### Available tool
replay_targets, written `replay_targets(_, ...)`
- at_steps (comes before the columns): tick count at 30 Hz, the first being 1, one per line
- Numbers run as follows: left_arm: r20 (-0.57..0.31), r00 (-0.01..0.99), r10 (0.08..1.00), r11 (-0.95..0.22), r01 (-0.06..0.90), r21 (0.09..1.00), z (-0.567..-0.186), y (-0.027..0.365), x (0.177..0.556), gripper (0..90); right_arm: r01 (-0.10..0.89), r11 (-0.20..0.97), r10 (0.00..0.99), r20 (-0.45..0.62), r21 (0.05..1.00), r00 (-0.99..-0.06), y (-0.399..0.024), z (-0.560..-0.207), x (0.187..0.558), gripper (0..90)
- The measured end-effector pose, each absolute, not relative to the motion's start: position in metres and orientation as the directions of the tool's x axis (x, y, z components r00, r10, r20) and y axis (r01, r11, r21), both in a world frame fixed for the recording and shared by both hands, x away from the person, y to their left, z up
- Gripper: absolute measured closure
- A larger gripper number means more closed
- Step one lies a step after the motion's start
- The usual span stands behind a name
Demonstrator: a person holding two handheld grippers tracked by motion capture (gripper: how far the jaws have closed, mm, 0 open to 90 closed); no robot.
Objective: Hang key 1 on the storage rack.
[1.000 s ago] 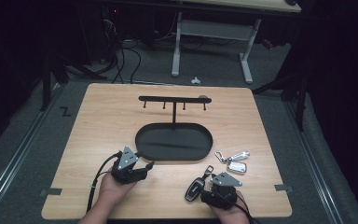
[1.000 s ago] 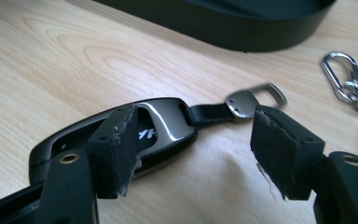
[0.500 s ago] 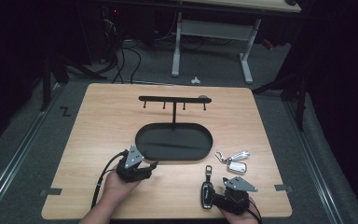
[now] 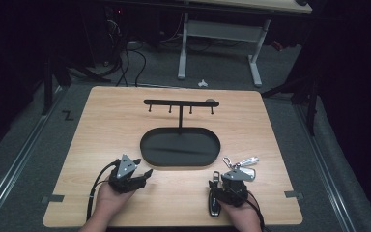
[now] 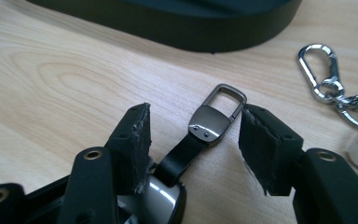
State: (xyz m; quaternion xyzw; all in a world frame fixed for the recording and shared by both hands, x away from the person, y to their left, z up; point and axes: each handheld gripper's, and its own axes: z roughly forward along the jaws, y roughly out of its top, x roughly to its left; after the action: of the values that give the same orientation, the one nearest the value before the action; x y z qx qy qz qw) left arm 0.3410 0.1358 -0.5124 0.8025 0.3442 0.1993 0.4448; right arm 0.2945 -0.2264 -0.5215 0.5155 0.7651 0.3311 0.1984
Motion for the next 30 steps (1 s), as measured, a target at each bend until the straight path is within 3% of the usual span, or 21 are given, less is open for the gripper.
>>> replay_targets(15,0.013,0.640,0.768,-0.350,0.403,0.845,-0.514,0.158,0.330,40.1,0.652,0.339,0.875,0.027,0.679,-0.484,-0.204,-0.523,0.312,54.3)
replay_targets(22,0.007,0.633,0.774,-0.339,0.406,0.849,-0.513,0.161,0.328,40.2,0.633,0.389,0.839,0.027,0.669,-0.544,-0.189,-0.522,0.312,52.4)
replay_targets(30,-0.002,0.644,0.765,-0.334,0.400,0.854,-0.512,0.154,0.331,40.2,0.639,0.382,0.843,0.032,0.668,-0.537,-0.201,-0.507,0.306,50.5)
